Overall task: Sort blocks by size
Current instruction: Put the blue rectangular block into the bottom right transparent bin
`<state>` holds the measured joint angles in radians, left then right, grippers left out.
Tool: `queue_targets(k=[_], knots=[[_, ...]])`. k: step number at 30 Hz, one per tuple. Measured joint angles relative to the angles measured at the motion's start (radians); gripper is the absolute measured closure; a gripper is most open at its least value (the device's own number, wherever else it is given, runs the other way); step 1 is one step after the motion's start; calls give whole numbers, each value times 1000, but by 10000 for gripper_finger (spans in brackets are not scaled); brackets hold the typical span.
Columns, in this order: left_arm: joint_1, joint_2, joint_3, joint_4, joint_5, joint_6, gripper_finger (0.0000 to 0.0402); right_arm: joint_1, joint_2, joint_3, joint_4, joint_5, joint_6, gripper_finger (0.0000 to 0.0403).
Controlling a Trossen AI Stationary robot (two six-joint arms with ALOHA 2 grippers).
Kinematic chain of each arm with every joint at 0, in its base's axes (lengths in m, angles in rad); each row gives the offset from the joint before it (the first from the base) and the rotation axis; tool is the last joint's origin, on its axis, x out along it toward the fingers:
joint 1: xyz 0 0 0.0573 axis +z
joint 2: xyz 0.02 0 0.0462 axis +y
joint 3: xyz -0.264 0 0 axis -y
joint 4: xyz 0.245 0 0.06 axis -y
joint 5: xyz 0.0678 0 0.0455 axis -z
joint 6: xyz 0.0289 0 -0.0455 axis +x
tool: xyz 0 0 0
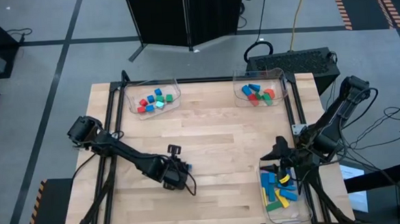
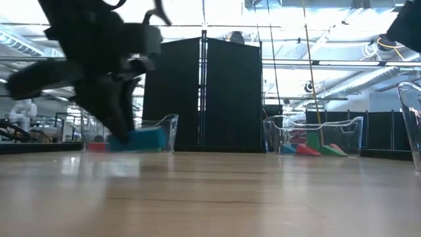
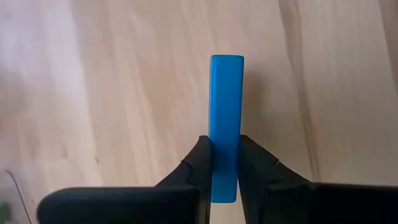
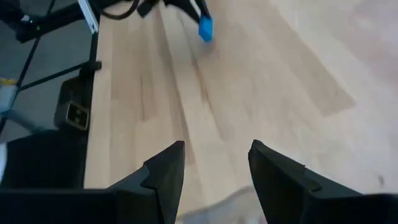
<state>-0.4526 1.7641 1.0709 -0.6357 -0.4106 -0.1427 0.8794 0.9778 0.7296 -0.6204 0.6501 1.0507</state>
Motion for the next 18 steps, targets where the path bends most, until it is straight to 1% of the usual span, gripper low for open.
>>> queue_targets(k=[2, 6, 12, 18], knots=[[10, 0, 8, 46, -22, 9, 360, -12, 17, 0, 42, 28, -43, 232], [46, 0, 27, 166, -15, 26, 358, -42, 51, 0, 150, 57, -144, 232], [117, 0, 41, 317, 86, 25, 356, -84, 119, 0, 282, 30, -292, 232], [176, 0, 42, 462, 181, 25, 355, -126, 180, 0, 310, 29, -334, 232]])
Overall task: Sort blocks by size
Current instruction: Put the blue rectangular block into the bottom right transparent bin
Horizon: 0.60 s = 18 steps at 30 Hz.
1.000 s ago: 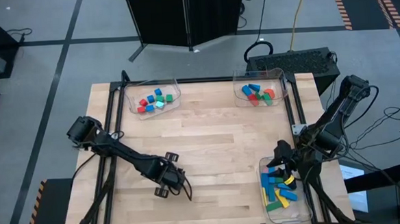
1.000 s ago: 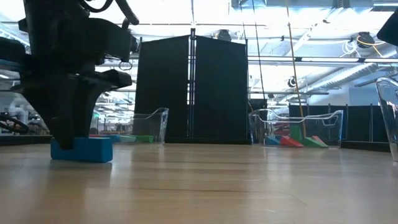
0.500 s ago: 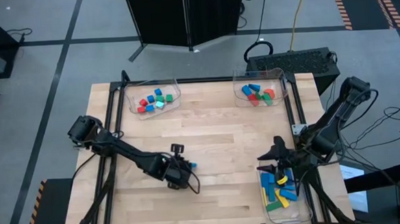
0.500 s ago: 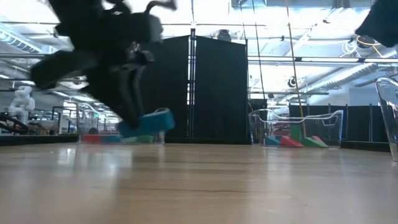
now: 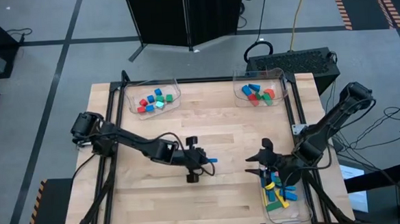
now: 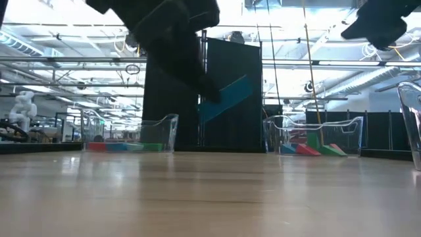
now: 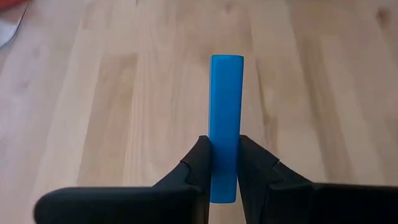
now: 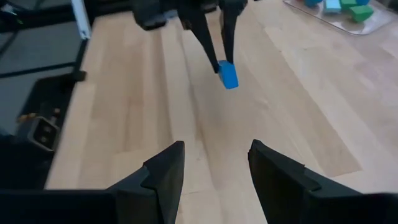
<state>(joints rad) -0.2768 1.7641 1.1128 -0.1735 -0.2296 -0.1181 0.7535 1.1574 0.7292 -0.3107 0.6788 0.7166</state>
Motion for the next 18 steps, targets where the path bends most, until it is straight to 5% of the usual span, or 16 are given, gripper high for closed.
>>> queue_targets(k=[8, 18], knots=[[46, 0, 0, 163, 73, -6, 354, -58, 53, 0, 30, 0, -47, 232], [61, 0, 0, 248, 103, 27, 354, -166, 168, 0, 350, -3, -284, 232]])
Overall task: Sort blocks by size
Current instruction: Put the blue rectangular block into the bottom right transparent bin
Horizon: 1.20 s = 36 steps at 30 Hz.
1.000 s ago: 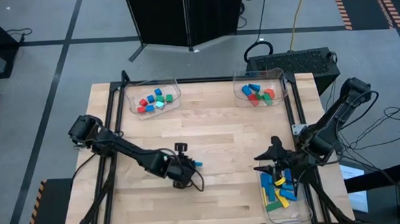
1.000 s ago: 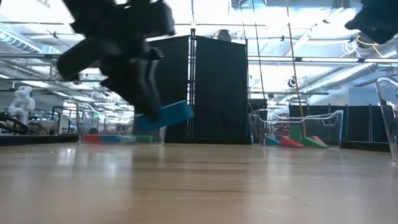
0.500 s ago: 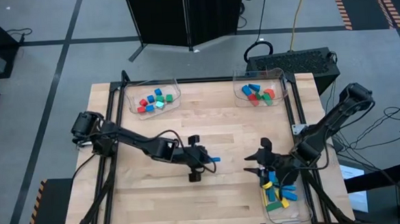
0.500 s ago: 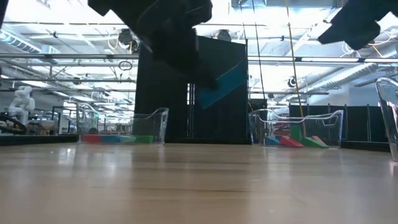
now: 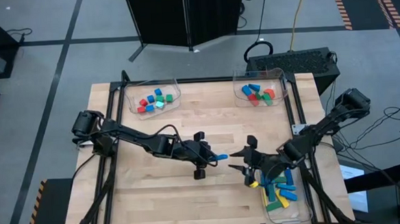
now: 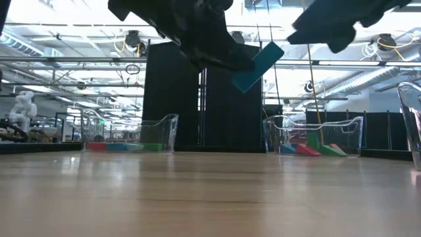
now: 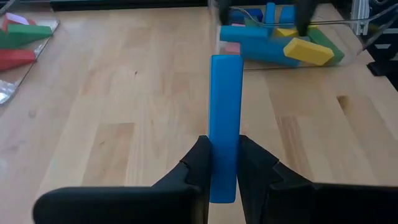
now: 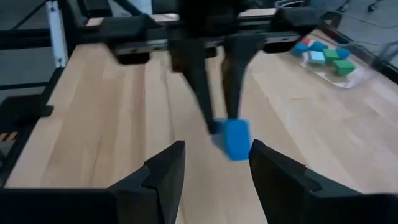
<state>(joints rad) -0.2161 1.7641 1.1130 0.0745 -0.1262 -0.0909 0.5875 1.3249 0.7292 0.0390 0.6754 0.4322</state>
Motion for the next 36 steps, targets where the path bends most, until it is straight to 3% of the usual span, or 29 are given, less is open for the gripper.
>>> queue_targets(k=[6, 12, 20, 24, 29, 36], knots=[[-3, 0, 0, -4, 0, 29, 354, -46, 1, 0, 3, -9, 0, 232], [-3, 0, 0, 15, 0, 47, 354, -85, 5, 0, 4, -97, 16, 232], [-3, -1, 0, 58, 0, 73, 354, -102, 47, 0, 62, -103, -23, 233], [-3, -1, 0, 58, 0, 73, 354, -105, 48, 0, 71, -102, -39, 269], [-3, -1, 0, 57, 4, 72, 354, -104, 48, 0, 68, -110, -94, 366], [-3, -1, 0, 56, 4, 76, 354, -104, 47, 0, 64, -126, -104, 367]])
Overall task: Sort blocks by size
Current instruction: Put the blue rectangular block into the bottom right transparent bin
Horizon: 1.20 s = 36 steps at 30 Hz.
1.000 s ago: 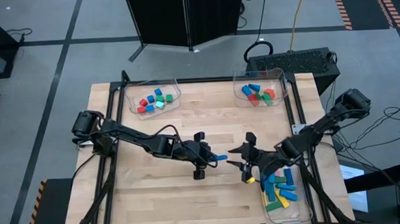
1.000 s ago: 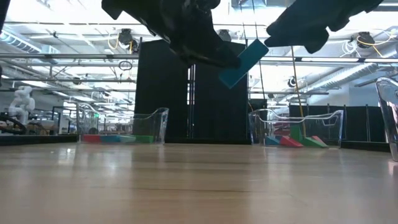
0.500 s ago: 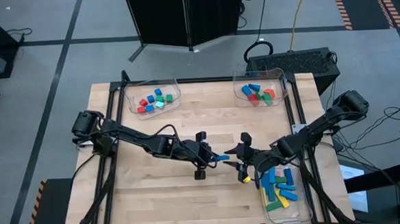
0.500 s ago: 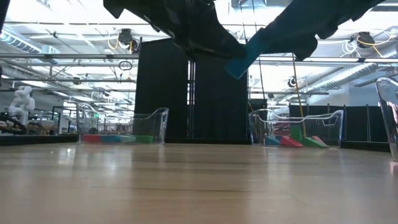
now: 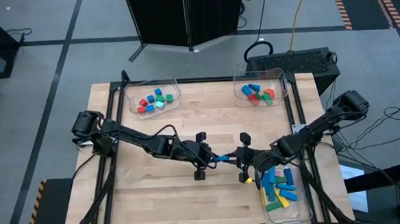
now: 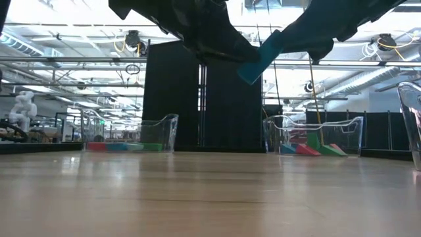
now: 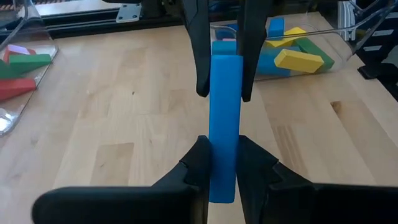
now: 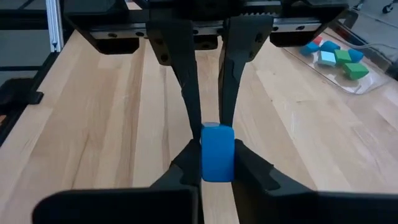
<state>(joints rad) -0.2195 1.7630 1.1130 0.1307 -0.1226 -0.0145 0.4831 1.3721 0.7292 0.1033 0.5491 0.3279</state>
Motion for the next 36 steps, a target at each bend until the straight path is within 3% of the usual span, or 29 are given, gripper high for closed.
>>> queue_targets(k=[12, 23, 27, 31, 36], knots=[[-4, -1, 6, 16, -1, 73, 354, 2, -120, 1, -149, -12, 27, 367], [-9, -75, 1, -131, 14, 81, 356, 31, -360, -1, -565, -1, 198, 367], [-28, -112, -8, -158, 18, 76, 353, 55, -442, -1, -672, -43, 276, 367], [-38, -170, -7, -195, 35, 61, 318, 90, -504, 0, -748, -109, 346, 367], [-39, -217, -8, -315, -5, -29, 229, 135, -548, 0, -823, -222, 417, 367]])
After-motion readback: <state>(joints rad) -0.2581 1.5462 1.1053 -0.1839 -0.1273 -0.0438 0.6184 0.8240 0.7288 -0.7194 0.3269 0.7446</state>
